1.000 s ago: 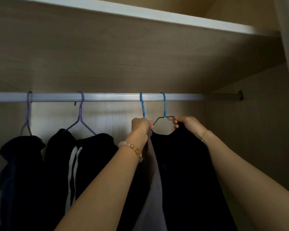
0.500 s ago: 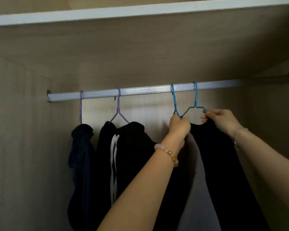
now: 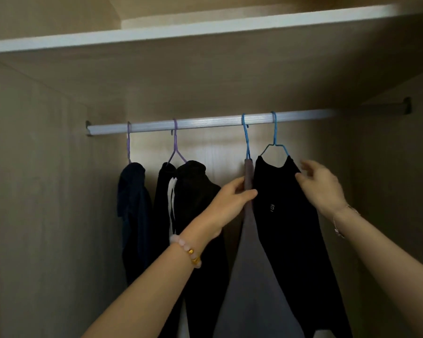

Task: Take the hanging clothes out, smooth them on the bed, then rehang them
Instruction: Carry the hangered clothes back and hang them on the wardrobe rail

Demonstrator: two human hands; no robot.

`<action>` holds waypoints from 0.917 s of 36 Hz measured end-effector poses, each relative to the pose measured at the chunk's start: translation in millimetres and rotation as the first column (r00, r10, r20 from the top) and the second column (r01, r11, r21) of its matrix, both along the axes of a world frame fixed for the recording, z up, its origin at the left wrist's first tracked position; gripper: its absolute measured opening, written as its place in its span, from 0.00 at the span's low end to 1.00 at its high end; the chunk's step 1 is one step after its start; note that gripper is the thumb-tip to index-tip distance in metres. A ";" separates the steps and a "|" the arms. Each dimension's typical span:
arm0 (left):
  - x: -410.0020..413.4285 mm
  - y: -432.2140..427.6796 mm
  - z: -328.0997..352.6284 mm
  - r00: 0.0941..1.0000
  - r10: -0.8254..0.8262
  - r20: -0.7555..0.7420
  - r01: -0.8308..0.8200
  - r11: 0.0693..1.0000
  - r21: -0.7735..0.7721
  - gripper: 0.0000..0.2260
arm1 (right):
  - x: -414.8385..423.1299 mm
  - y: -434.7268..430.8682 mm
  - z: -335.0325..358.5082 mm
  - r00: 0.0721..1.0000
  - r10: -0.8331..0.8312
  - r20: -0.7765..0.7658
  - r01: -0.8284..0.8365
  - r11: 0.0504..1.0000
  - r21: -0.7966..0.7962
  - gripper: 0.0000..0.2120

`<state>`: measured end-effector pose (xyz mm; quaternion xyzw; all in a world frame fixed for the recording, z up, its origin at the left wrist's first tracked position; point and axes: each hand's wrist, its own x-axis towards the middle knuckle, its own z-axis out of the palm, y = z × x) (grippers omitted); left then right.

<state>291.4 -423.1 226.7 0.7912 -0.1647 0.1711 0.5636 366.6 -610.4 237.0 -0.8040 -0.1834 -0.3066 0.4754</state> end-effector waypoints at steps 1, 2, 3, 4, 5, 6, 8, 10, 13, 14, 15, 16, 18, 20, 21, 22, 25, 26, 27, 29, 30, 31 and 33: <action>-7.5 4.5 0.4 0.999 0.032 0.038 -0.034 0.998 0.053 0.15 | -8.0 2.8 2.8 0.994 -0.047 0.097 0.049 0.999 -0.020 0.19; -16.8 8.7 2.2 0.992 0.084 0.092 -0.094 0.990 0.110 0.15 | -16.4 6.8 6.5 0.980 -0.068 0.185 0.072 0.997 -0.017 0.18; -26.1 13.7 4.2 0.979 0.134 0.155 -0.158 0.976 0.152 0.16 | -25.6 12.4 11.4 0.965 -0.068 0.255 0.073 0.997 -0.011 0.17; -37.1 18.9 6.4 0.964 0.161 0.214 -0.200 0.963 0.179 0.17 | -34.7 19.1 17.1 0.954 -0.050 0.297 0.055 0.998 -0.010 0.16; -49.2 24.2 8.4 0.948 0.171 0.268 -0.227 0.954 0.196 0.16 | -43.8 26.5 23.1 0.947 -0.011 0.321 0.015 1.000 -0.009 0.14; -61.0 30.3 10.1 0.933 0.176 0.315 -0.247 0.948 0.201 0.15 | -52.0 35.4 28.4 0.942 0.034 0.335 -0.033 0.999 -0.009 0.13; -82.1 44.8 13.0 0.900 0.194 0.392 -0.286 0.939 0.193 0.12 | -66.7 56.3 38.0 0.925 0.120 0.361 -0.125 0.992 -0.009 0.10; -95.3 65.0 12.7 0.865 0.248 0.437 -0.347 0.924 0.162 0.12 | -78.7 81.0 44.2 0.907 0.239 0.346 -0.243 0.969 -0.032 0.09; -107.5 102.0 7.7 0.829 0.362 0.426 -0.435 0.896 0.085 0.16 | -89.5 115.5 48.0 0.884 0.408 0.228 -0.391 0.913 -0.117 0.08; -111.0 114.1 5.1 0.825 0.391 0.407 -0.455 0.888 0.070 0.17 | -92.5 124.3 49.4 0.884 0.431 0.182 -0.407 0.900 -0.158 0.08; -114.9 125.5 2.2 0.824 0.414 0.387 -0.470 0.881 0.058 0.17 | -94.3 132.2 50.6 0.886 0.442 0.138 -0.414 0.890 -0.193 0.09; -118.9 136.7 -1.0 0.825 0.432 0.365 -0.479 0.876 0.047 0.18 | -95.2 139.1 51.9 0.888 0.450 0.096 -0.423 0.880 -0.214 0.10; -125.7 157.9 -8.3 0.830 0.459 0.316 -0.491 0.871 0.026 0.17 | -94.3 150.1 54.0 0.897 0.442 0.026 -0.425 0.875 -0.230 0.12; -130.9 176.3 -15.7 0.834 0.478 0.276 -0.502 0.865 0.020 0.17 | -92.0 158.9 54.3 0.913 0.407 -0.009 -0.397 0.887 -0.236 0.13; -132.3 184.8 -19.1 0.835 0.486 0.260 -0.506 0.862 0.015 0.16 | -90.5 162.6 53.7 0.923 0.384 -0.016 -0.377 0.895 -0.238 0.13; -132.9 192.4 -22.4 0.835 0.493 0.246 -0.510 0.860 0.006 0.16 | -88.8 165.5 52.5 0.934 0.356 -0.021 -0.351 0.905 -0.241 0.14; -132.5 211.0 -31.0 0.834 0.508 0.214 -0.519 0.855 -0.007 0.16 | -80.9 172.1 45.7 0.959 0.280 -0.044 -0.283 0.932 -0.227 0.14; -131.9 215.5 -33.4 0.834 0.510 0.211 -0.521 0.854 -0.006 0.16 | -78.8 173.0 42.8 0.964 0.261 -0.055 -0.267 0.940 -0.212 0.14; -130.8 219.1 -34.9 0.832 0.514 0.209 -0.525 0.851 -0.006 0.16 | -76.9 173.8 40.2 0.968 0.241 -0.065 -0.249 0.948 -0.196 0.15; -127.2 224.0 -35.1 0.824 0.527 0.207 -0.537 0.844 -0.012 0.16 | -73.5 174.7 36.8 0.976 0.206 -0.076 -0.216 0.964 -0.156 0.17; -124.6 225.3 -33.4 0.817 0.537 0.209 -0.545 0.838 -0.019 0.16 | -72.2 174.7 35.6 0.981 0.180 -0.072 -0.189 0.972 -0.141 0.17; -121.3 225.7 -30.2 0.810 0.546 0.214 -0.555 0.832 -0.023 0.15 | -70.6 174.5 34.4 0.991 0.123 -0.044 -0.129 0.981 -0.142 0.18; -113.8 222.7 -20.5 0.795 0.560 0.233 -0.571 0.821 -0.026 0.11 | -66.1 172.6 32.5 0.994 -0.061 0.092 0.077 0.980 -0.184 0.19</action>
